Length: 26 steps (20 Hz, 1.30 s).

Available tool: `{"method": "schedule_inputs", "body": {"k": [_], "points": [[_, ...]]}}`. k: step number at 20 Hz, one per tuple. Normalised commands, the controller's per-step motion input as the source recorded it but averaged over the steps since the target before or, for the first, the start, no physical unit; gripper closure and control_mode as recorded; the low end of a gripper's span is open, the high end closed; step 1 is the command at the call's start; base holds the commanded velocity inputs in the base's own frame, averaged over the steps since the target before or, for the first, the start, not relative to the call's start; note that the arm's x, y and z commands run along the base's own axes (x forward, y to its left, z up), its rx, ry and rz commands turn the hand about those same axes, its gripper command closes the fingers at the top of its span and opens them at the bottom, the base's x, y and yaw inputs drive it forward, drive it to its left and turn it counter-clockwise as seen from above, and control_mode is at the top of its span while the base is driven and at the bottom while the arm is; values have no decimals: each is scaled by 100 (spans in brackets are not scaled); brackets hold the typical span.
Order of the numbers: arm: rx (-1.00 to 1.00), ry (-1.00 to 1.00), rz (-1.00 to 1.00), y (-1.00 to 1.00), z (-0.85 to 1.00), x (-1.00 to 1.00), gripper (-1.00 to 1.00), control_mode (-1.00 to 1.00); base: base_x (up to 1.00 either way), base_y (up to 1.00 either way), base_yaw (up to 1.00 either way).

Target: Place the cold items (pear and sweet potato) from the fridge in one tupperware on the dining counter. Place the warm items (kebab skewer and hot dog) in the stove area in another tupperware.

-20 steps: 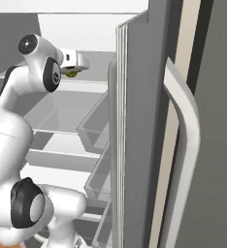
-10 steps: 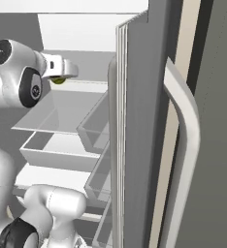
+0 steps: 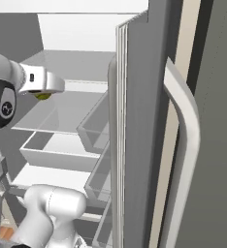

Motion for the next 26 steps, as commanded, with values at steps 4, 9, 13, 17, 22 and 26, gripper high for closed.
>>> {"method": "schedule_inputs", "body": {"k": [4,9,13,17,22,26], "points": [[1,1,-4,2,-1,-81,100,-100,0,0,0],[1,0,0,0,-6,-48,100,-100,0,0,0],[0,0,0,0,-17,-42,100,100,-19,0,-1],[0,0,0,0,0,0,100,100,-97,7,-43],[0,0,0,0,0,0,100,100,-94,30,-73],[0,0,0,0,0,0,100,100,-84,54,-76]]}}
